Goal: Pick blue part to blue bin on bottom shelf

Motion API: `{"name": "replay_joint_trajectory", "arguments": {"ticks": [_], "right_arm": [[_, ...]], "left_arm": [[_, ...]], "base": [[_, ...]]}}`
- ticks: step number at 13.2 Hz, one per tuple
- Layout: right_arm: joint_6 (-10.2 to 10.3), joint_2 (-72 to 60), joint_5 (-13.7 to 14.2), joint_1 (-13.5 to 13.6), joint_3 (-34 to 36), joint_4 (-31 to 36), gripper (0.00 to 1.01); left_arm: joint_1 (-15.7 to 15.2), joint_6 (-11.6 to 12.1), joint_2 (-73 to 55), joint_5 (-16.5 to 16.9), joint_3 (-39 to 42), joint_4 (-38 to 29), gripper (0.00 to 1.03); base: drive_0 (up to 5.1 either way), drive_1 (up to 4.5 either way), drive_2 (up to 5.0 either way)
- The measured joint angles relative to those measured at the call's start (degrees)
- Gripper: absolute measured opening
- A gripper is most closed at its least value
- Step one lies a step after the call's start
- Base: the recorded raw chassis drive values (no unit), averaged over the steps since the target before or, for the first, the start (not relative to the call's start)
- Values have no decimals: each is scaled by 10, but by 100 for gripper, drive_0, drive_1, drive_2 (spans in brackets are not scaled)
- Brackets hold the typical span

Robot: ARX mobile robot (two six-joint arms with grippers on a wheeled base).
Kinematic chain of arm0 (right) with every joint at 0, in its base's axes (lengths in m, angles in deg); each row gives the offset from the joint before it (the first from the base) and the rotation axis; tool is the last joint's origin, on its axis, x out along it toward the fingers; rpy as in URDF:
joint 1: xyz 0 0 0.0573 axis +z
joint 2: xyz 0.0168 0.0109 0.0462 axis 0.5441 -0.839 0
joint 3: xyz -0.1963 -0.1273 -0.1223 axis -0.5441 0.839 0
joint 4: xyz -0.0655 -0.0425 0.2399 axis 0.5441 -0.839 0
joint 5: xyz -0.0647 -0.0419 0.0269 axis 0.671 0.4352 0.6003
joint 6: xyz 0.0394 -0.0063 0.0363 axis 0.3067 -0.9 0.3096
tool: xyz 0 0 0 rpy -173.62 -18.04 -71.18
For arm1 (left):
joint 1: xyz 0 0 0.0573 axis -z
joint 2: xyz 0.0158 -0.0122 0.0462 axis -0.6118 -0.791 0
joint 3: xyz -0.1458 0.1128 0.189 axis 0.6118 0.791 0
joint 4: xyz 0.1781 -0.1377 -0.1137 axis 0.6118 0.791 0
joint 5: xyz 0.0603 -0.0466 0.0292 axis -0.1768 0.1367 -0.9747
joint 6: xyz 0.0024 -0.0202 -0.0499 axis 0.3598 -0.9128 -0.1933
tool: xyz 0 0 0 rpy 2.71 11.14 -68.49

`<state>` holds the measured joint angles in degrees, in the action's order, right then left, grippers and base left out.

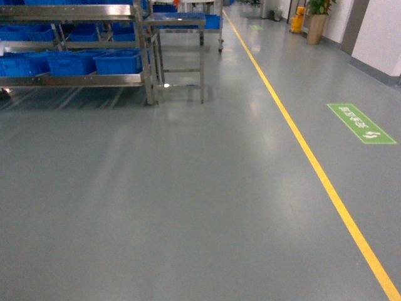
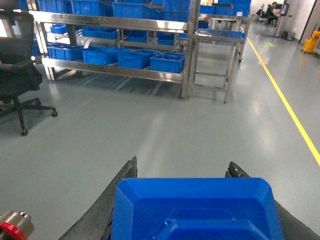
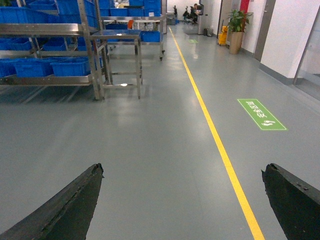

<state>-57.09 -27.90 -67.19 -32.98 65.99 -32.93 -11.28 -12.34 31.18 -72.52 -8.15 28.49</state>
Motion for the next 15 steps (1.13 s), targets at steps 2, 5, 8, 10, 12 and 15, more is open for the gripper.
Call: {"name": "replay_joint_trajectory", "arguments": {"ticks": [2,5,8,10,12,15], "right_arm": [[0,0,0,0,0,2,98],[0,0,0,0,0,1,98],[0,0,0,0,0,1,98],[0,0,0,0,0,0,98],[0,0,0,0,0,-1,98],[0,0,0,0,0,3,98]], "left_arm": [[0,0,0,0,0,0,43],[0,0,0,0,0,-1,43],[0,0,0,0,0,0,43],[0,0,0,0,0,0,43],[0,0,-1,0,0,0,43],[0,0,-1,0,0,0,43]], "base": [[-78,126,-283],[-4,405,-413],[-4,405,-413],[-10,399,-419],[-4,405,-413],[-2,407,-411]]}}
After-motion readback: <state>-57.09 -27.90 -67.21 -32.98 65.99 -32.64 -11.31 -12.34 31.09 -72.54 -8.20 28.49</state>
